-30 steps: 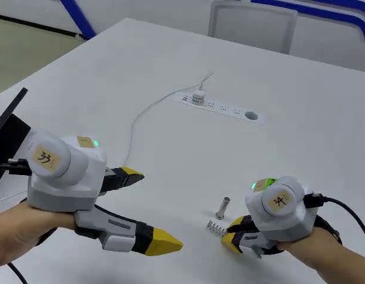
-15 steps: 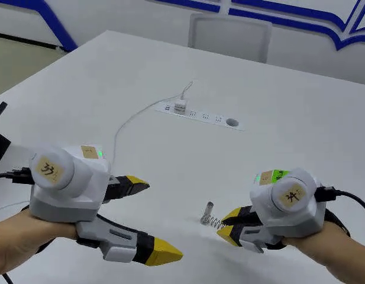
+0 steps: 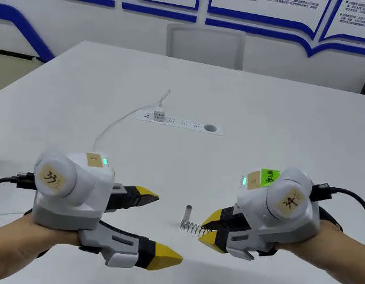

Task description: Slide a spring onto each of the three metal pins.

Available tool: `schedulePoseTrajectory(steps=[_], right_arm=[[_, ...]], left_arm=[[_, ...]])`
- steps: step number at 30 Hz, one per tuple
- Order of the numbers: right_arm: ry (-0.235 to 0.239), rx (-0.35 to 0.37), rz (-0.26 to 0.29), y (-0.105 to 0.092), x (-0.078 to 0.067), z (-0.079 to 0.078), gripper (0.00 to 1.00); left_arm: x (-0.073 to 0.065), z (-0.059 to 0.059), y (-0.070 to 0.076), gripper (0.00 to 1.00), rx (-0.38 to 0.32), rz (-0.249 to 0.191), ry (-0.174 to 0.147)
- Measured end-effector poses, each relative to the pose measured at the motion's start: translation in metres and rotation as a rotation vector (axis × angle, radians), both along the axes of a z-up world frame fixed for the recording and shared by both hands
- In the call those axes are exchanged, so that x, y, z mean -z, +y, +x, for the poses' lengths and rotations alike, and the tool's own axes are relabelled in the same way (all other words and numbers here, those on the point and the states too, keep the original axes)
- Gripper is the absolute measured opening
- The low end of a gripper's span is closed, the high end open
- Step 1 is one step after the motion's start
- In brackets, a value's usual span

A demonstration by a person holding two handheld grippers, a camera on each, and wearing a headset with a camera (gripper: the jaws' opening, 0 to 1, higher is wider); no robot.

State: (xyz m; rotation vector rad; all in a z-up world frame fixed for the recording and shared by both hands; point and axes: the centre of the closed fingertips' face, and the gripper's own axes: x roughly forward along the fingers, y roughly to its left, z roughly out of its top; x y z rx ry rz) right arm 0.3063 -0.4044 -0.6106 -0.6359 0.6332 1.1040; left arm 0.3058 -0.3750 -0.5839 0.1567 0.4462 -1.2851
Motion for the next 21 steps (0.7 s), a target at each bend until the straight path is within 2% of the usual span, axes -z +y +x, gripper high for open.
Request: schedulePoseTrajectory(steps=[5,7,9,13,15,18,20,21], right_arm=[[-0.012,-0.032,0.005,0.003,-0.005,-0.008,0.11],[-0.019,-0.043,0.009,0.004,-0.009,-0.011,0.11],[-0.02,-0.053,0.021,0.006,-0.012,-0.015,0.11],[-0.026,-0.071,0.021,0.01,-0.013,-0.02,0.11],[-0.031,-0.074,0.017,0.011,-0.013,-0.022,0.11],[-0.035,-0.072,0.01,0.009,-0.014,-0.024,0.11],[-0.041,-0.07,0.012,0.008,-0.016,-0.025,0.11],[-0.045,-0.068,0.016,0.008,-0.018,-0.026,0.11]], left_arm=[[0.004,0.0,-0.005,0.68,0.006,0.033,-0.017],[0.005,-0.003,-0.006,0.65,0.023,0.052,-0.038],[0.006,-0.007,-0.006,0.6,0.046,0.058,-0.039],[0.004,-0.009,-0.006,0.52,0.055,0.052,-0.048],[-0.001,-0.009,-0.008,0.52,0.054,0.03,-0.046],[-0.007,-0.009,-0.01,0.46,0.066,0.025,-0.069],[-0.007,-0.011,-0.012,0.39,0.082,0.025,-0.074],[-0.008,-0.016,-0.014,0.37,0.106,0.024,-0.067]])
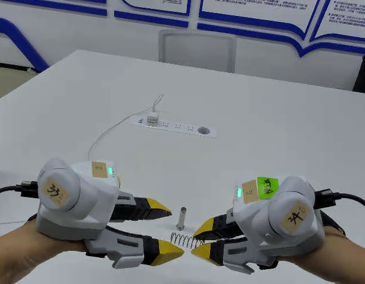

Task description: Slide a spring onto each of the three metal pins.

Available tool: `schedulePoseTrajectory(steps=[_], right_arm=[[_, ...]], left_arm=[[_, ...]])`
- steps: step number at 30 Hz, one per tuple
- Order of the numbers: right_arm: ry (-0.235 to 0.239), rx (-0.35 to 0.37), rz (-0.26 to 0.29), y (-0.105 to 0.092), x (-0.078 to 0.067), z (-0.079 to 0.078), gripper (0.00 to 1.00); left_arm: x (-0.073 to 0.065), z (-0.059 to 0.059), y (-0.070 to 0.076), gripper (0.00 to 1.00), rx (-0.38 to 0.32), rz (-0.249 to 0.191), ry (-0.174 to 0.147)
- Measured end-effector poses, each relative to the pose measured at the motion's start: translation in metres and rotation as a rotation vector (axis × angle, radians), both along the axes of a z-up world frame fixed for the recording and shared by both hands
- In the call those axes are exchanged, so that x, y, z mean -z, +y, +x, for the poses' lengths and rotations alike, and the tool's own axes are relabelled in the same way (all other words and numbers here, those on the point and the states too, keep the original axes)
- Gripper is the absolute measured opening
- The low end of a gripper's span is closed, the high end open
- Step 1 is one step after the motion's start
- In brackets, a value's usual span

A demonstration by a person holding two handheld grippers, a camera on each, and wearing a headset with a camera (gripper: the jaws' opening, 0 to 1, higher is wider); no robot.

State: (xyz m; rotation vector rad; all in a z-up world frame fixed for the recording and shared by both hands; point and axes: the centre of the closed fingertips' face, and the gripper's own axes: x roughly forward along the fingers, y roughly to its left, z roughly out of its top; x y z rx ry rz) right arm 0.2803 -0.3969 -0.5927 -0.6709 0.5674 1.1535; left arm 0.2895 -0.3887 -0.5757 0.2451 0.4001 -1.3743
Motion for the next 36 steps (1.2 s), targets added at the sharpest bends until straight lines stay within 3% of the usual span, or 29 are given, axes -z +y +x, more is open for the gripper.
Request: schedulePoseTrajectory(steps=[2,6,10,24,27,30,32,33,36], right_arm=[[-0.006,-0.001,0.002,-0.001,-0.002,-0.002,0.11],[-0.016,-0.017,0.015,0.0,-0.006,-0.009,0.11],[-0.017,-0.024,0.011,-0.001,-0.005,-0.014,0.11],[-0.028,-0.03,0.025,-0.002,-0.008,-0.02,0.11],[-0.031,-0.028,0.022,-0.003,-0.009,-0.019,0.11],[-0.047,-0.013,0.024,-0.005,-0.012,-0.014,0.11],[-0.05,-0.01,0.028,-0.006,-0.014,-0.012,0.11],[-0.061,-0.011,0.017,-0.008,-0.014,-0.011,0.11],[-0.058,-0.027,0.009,-0.007,-0.012,-0.012,0.11]], left_arm=[[-0.002,-0.008,-0.003,0.33,0.035,-0.003,0.018],[-0.004,-0.013,-0.007,0.27,0.057,-0.001,0.006],[-0.005,-0.018,-0.01,0.14,0.08,0.002,0.0],[0.002,-0.025,-0.013,0.14,0.12,0.062,-0.039],[0.002,-0.024,-0.013,0.13,0.134,0.075,-0.067],[-0.001,-0.021,-0.015,0.12,0.138,0.079,-0.139],[0.0,-0.022,-0.015,0.11,0.147,0.088,-0.142],[0.002,-0.021,-0.015,0.1,0.158,0.107,-0.179],[0.003,-0.022,-0.017,0.09,0.159,0.108,-0.194]])
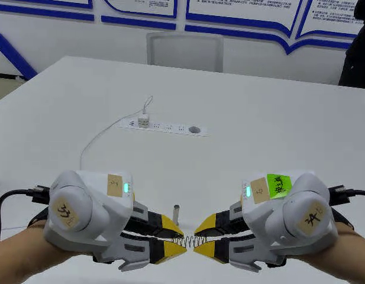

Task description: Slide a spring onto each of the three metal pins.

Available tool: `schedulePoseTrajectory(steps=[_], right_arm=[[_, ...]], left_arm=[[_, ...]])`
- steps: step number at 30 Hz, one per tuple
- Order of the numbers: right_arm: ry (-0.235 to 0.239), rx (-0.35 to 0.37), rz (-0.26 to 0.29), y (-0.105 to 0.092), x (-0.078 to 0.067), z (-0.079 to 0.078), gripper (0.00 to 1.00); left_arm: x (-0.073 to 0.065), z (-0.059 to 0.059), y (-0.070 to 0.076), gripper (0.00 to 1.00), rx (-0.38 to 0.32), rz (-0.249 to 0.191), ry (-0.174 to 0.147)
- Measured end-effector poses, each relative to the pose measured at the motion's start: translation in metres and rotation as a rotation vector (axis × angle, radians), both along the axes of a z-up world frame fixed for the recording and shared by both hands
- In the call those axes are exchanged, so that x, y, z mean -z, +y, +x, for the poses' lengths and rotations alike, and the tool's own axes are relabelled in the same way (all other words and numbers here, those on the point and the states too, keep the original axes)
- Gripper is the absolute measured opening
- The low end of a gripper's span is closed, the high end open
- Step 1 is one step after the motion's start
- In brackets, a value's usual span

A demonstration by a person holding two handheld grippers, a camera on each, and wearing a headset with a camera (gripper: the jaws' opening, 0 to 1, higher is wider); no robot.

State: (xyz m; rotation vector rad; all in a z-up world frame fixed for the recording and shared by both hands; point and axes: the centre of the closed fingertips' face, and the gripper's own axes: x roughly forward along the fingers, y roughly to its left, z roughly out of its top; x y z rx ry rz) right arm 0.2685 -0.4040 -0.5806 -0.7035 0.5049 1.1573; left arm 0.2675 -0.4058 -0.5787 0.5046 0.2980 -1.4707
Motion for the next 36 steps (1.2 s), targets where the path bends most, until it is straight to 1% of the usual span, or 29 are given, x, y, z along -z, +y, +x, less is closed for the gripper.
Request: schedulePoseTrajectory(steps=[3,6,8,9,11,13,14,16,18,19,20,21,23,26,30,33,34,36], right_arm=[[0.0,0.001,-0.001,0.0,0.001,0.001,0.11],[0.004,0.009,0.011,0.001,0.0,0.002,0.12],[0.002,0.022,0.028,0.001,-0.001,0.003,0.12],[0.014,0.035,0.063,0.004,-0.004,0.004,0.13],[0.039,0.048,0.076,0.005,-0.004,0.004,0.15],[0.036,0.05,0.062,0.003,-0.001,0.005,0.19],[0.029,0.053,0.035,0.0,0.003,0.006,0.2],[0.03,0.053,0.033,-0.001,0.005,0.006,0.2],[0.042,0.069,0.064,-0.001,0.003,0.007,0.16],[0.048,0.08,0.082,-0.002,0.0,0.009,0.14],[0.058,0.077,0.091,-0.001,0.0,0.009,0.13],[0.064,0.075,0.092,-0.002,0.0,0.008,0.13],[0.061,0.072,0.096,0.0,-0.002,0.007,0.12],[0.079,0.075,0.124,0.003,-0.005,0.005,0.12],[0.083,0.066,0.138,0.005,-0.009,0.003,0.12],[0.087,0.058,0.17,0.006,-0.015,0.002,0.12],[0.093,0.058,0.192,0.008,-0.018,0.002,0.12],[0.098,0.061,0.208,0.009,-0.02,0.002,0.12]], left_arm=[[0.0,0.002,0.0,0.09,-0.002,0.003,-0.02],[-0.001,0.002,0.001,0.09,-0.003,0.003,-0.025],[-0.002,0.004,0.003,0.09,-0.006,-0.002,-0.026],[-0.002,0.003,0.003,0.09,-0.003,-0.005,-0.024],[-0.002,0.003,0.003,0.09,-0.004,-0.011,-0.024],[-0.005,0.004,0.003,0.09,-0.006,-0.028,-0.027],[-0.007,0.005,0.002,0.09,-0.008,-0.036,-0.023],[-0.009,0.005,0.002,0.09,-0.009,-0.043,-0.023],[-0.01,0.004,0.002,0.09,0.001,-0.042,-0.022],[-0.01,0.003,0.002,0.09,0.006,-0.04,-0.027],[-0.011,0.003,0.003,0.09,0.004,-0.043,-0.028],[-0.011,0.002,0.003,0.09,0.003,-0.049,-0.026],[-0.012,0.003,0.003,0.09,0.002,-0.051,-0.029],[-0.009,0.002,0.004,0.09,0.004,-0.041,-0.027],[-0.008,0.001,0.005,0.09,0.008,-0.04,-0.022],[-0.009,0.001,0.006,0.09,0.003,-0.063,-0.004],[-0.01,0.001,0.007,0.09,-0.002,-0.076,0.004],[-0.012,0.001,0.008,0.09,-0.008,-0.088,0.007]])
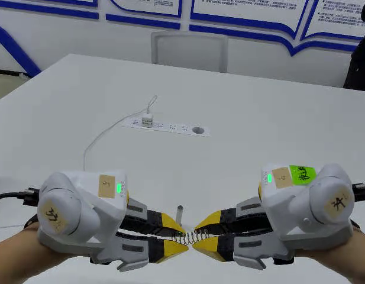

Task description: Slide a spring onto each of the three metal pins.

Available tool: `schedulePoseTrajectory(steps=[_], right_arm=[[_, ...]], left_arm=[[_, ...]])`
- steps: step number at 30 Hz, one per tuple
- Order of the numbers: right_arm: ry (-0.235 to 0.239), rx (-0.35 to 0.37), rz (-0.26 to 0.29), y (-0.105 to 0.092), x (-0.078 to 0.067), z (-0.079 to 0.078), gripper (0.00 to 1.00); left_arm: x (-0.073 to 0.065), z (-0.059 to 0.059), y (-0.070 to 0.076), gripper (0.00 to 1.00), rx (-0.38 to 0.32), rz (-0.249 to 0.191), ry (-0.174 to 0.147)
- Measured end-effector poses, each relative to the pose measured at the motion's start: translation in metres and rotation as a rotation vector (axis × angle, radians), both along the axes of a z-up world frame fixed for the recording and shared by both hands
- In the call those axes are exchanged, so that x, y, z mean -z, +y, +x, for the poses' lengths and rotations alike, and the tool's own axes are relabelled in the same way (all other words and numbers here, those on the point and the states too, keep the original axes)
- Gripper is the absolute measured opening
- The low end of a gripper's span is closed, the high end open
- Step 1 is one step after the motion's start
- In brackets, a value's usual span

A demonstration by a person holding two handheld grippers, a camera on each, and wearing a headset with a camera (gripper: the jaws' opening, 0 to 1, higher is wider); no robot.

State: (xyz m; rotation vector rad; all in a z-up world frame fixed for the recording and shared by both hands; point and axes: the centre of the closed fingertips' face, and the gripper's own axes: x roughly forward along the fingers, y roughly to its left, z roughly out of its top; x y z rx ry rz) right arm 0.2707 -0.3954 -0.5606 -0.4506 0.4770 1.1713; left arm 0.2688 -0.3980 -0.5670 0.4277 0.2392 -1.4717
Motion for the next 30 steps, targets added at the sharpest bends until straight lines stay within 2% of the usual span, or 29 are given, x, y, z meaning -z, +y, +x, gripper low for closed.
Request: schedulePoseTrajectory(steps=[1,5,10,13,15,17,22,23,25,26,27,30], right_arm=[[0.003,0.002,0.019,0.002,-0.003,0.0,0.12],[0.004,-0.001,0.038,0.007,-0.005,0.0,0.12],[-0.009,-0.021,0.032,0.015,-0.008,-0.004,0.11],[-0.006,-0.014,0.048,0.017,-0.01,-0.002,0.11],[-0.006,-0.008,0.058,0.018,-0.012,-0.002,0.11],[0.008,0.006,0.082,0.019,-0.014,0.0,0.11],[0.024,0.009,0.108,0.024,-0.017,0.001,0.11],[0.037,0.007,0.152,0.031,-0.023,-0.001,0.11],[0.031,0.011,0.139,0.034,-0.023,0.002,0.11],[0.025,0.006,0.1,0.035,-0.019,0.003,0.11],[0.025,0.002,0.09,0.036,-0.017,0.003,0.11],[0.038,0.01,0.106,0.038,-0.016,0.004,0.11]], left_arm=[[0.0,0.001,0.001,0.09,-0.004,-0.005,0.003],[-0.002,0.002,0.003,0.09,-0.007,-0.011,-0.004],[0.0,-0.001,0.006,0.09,-0.004,-0.009,-0.003],[-0.001,0.001,0.008,0.09,-0.02,-0.04,0.022],[-0.003,0.002,0.009,0.1,-0.028,-0.052,0.028],[-0.005,0.003,0.009,0.1,-0.033,-0.063,0.039],[-0.003,0.004,0.01,0.1,-0.031,-0.06,0.04],[-0.002,0.003,0.009,0.1,-0.027,-0.054,0.038],[-0.001,0.001,0.005,0.09,-0.022,-0.052,0.039],[0.003,0.003,0.005,0.09,-0.024,-0.027,0.022],[0.005,0.003,0.005,0.09,-0.024,-0.021,0.024],[0.006,0.004,0.006,0.09,-0.026,-0.019,0.036]])
